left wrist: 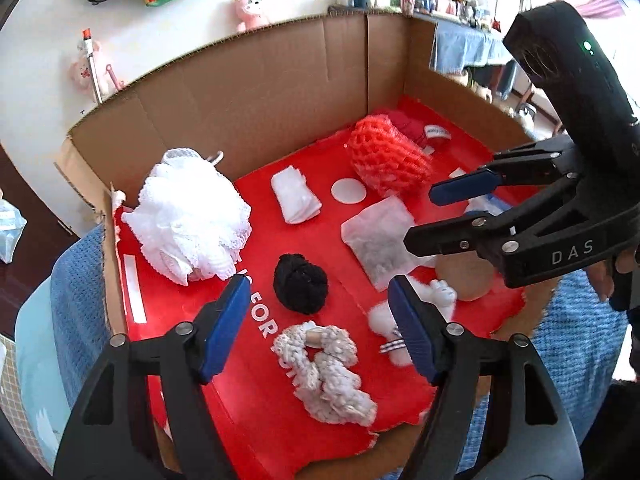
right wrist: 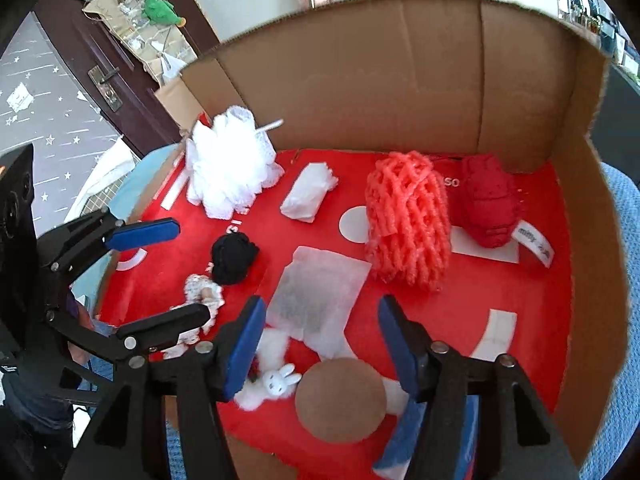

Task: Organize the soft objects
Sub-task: 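Lift both tools up out of the box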

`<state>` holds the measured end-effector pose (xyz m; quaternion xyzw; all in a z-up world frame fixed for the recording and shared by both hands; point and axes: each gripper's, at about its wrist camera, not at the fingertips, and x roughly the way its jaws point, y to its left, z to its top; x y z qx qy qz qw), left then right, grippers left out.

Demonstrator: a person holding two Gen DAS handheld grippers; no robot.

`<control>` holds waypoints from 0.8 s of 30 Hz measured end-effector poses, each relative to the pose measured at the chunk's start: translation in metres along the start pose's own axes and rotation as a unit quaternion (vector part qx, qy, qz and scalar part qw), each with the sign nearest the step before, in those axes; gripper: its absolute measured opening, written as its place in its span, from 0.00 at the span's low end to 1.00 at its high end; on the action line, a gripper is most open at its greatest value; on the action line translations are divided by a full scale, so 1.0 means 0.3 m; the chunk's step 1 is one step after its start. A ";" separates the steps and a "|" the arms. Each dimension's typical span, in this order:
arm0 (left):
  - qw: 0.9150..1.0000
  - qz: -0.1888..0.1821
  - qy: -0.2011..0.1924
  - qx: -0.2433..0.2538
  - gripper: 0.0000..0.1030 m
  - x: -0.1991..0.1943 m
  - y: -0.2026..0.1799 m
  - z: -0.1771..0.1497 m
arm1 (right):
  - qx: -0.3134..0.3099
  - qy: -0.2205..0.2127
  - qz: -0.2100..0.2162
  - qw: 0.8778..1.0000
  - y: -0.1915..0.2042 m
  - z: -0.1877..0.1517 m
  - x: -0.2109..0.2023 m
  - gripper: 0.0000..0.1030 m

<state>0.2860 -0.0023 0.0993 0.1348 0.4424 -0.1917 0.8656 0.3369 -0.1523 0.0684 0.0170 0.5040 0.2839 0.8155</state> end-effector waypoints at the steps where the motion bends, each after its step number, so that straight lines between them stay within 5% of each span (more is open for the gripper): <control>1: 1.000 0.000 -0.005 -0.005 0.69 -0.015 0.003 0.001 | 0.000 -0.006 0.000 1.000 0.002 -0.005 -0.020 0.66; 15: 0.989 0.036 -0.123 -0.081 0.83 -0.290 -0.080 -0.085 | -0.029 -0.129 -0.045 0.990 0.110 -0.110 -0.336 0.93; 24: 0.971 0.093 -0.183 -0.122 0.93 -0.354 -0.147 -0.163 | -0.047 -0.198 -0.126 0.971 0.153 -0.229 -0.404 1.00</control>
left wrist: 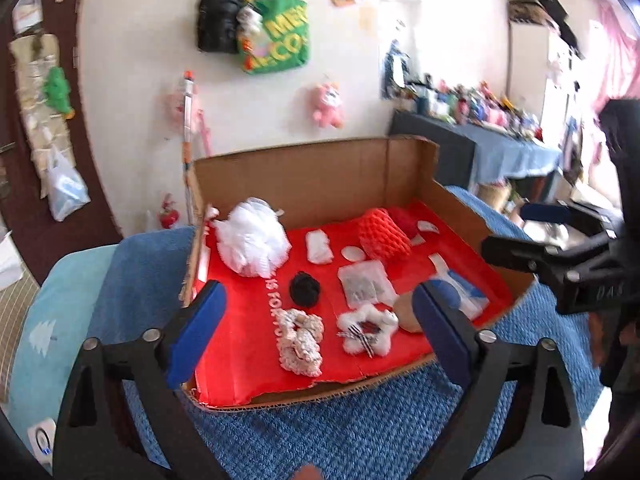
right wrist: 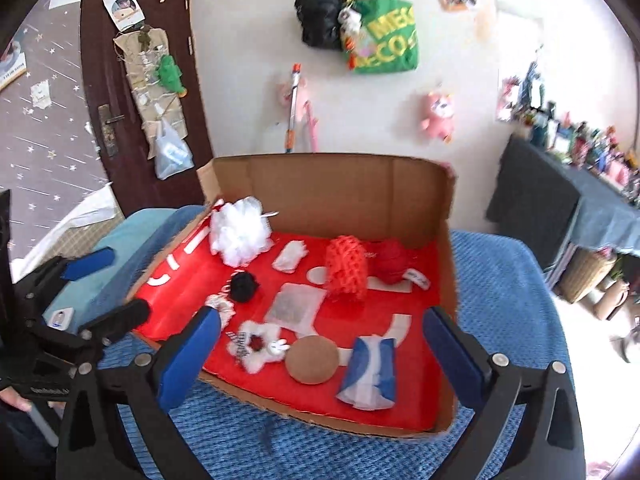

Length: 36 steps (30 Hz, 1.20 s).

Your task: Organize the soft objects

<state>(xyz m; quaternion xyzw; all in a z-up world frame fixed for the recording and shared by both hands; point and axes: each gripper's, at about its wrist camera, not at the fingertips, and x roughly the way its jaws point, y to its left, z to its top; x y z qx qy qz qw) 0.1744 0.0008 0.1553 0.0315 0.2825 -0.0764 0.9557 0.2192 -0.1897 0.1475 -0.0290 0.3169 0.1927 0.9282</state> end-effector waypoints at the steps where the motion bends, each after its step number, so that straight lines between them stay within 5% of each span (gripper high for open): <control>1: 1.000 0.010 -0.010 -0.004 0.93 0.001 -0.001 -0.007 | -0.002 -0.007 -0.009 1.000 0.001 -0.010 0.000 1.00; 11: 0.997 0.057 -0.045 -0.019 0.94 0.160 0.012 -0.053 | -0.015 -0.067 -0.104 0.992 -0.019 -0.096 0.114 1.00; 36: 0.997 0.064 -0.002 -0.041 0.94 0.307 0.060 -0.148 | 0.007 -0.042 -0.099 0.994 -0.031 -0.164 0.241 1.00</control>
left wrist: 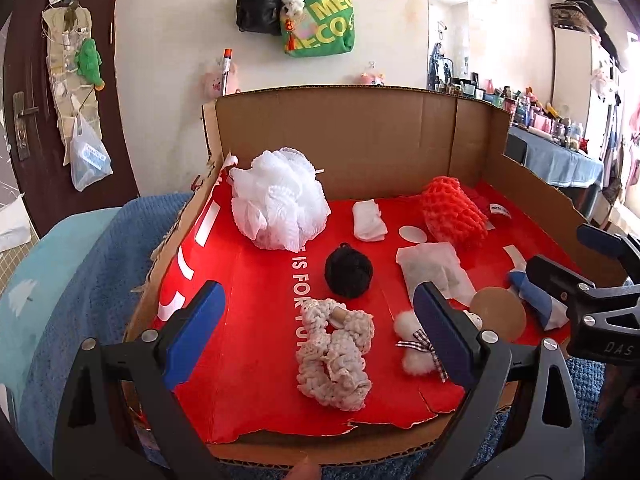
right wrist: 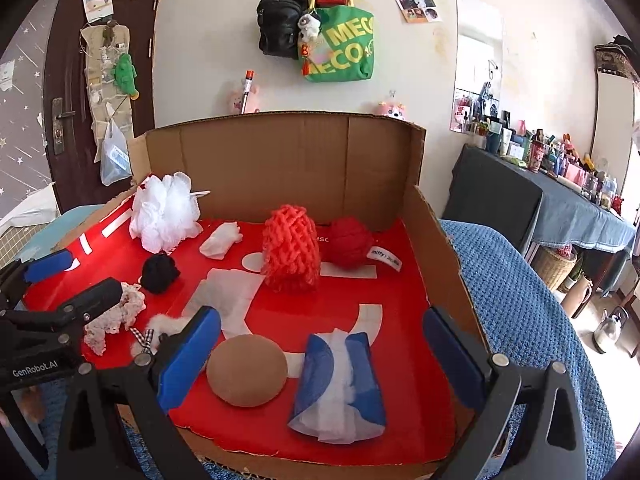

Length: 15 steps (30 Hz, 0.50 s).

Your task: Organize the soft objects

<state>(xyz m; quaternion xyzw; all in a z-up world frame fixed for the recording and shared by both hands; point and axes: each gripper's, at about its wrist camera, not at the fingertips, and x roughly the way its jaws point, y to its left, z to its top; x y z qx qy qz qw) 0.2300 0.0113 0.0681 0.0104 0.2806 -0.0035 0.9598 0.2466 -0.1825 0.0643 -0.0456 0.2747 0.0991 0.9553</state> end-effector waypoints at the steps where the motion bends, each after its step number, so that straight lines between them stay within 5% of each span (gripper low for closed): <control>1: 1.000 -0.001 0.000 0.000 0.94 0.001 -0.001 -0.001 | 0.000 0.000 0.000 1.000 0.001 -0.001 0.000 1.00; 15: 1.000 -0.002 0.011 0.001 0.94 0.011 0.000 -0.008 | -0.004 0.007 -0.006 1.000 0.008 -0.005 0.011 1.00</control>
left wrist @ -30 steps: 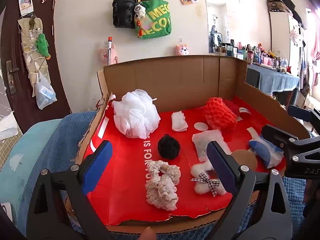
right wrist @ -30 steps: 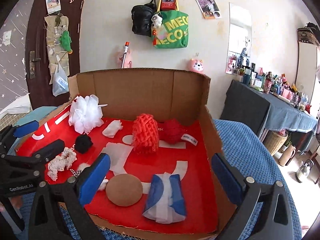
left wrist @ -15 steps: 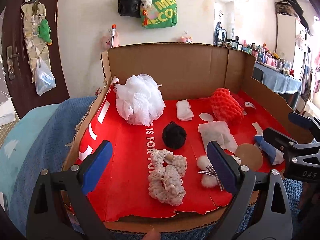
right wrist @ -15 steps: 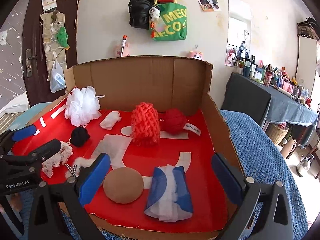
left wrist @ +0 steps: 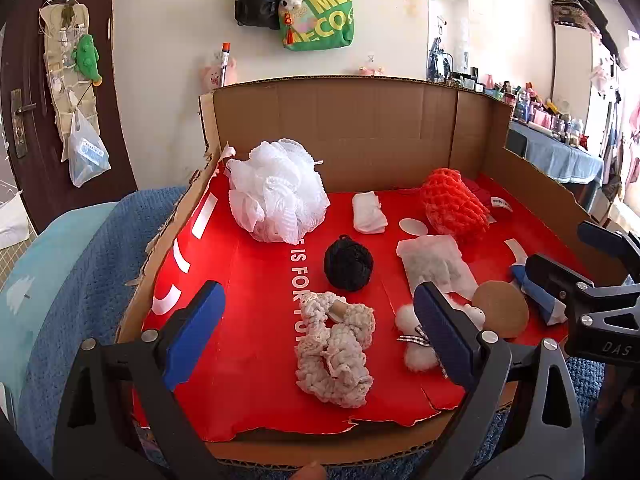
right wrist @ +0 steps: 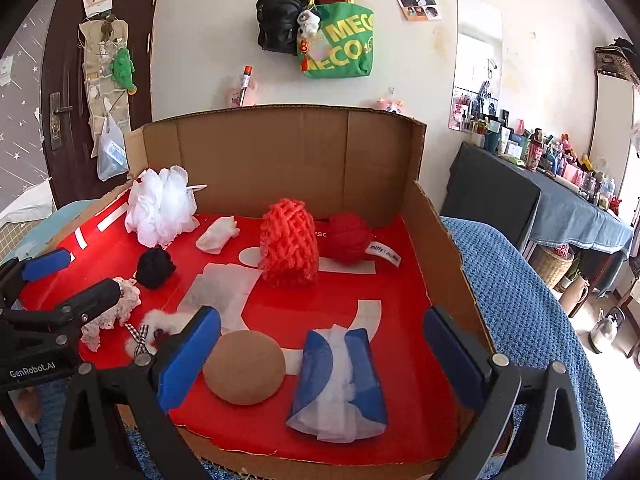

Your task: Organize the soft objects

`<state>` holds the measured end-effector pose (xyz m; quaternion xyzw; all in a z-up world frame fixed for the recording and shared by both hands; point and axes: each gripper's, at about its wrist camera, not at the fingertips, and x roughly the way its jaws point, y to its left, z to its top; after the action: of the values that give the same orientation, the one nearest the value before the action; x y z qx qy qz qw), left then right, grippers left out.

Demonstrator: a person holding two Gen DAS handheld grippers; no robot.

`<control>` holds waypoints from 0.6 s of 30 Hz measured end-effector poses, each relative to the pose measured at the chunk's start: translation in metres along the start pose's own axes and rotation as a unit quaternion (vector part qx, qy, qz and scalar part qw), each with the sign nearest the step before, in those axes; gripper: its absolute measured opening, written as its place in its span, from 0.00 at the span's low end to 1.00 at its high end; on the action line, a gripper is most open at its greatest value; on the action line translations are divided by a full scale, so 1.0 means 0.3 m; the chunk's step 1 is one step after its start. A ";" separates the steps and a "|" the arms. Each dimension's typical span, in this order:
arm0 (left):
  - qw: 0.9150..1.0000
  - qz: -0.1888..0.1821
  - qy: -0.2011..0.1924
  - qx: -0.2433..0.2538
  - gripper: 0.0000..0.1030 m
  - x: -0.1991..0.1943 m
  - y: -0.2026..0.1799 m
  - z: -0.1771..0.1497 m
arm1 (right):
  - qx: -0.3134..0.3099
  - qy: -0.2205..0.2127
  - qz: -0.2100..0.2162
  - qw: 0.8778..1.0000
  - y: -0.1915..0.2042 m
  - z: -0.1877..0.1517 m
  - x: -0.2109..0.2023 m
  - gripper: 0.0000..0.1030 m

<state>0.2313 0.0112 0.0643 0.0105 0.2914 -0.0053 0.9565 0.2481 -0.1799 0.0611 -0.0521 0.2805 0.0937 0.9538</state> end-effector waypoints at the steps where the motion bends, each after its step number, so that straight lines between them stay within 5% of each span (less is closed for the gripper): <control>1: 1.000 0.000 0.000 0.000 0.94 0.000 0.001 0.001 | 0.000 0.000 0.000 1.000 0.000 0.000 0.000 1.00; 18: 1.000 -0.001 -0.002 0.002 0.94 -0.003 0.001 0.001 | -0.001 0.001 -0.002 1.000 0.000 -0.001 0.003 1.00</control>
<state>0.2307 0.0115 0.0651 0.0121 0.2892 -0.0067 0.9572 0.2487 -0.1800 0.0605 -0.0535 0.2813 0.0917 0.9537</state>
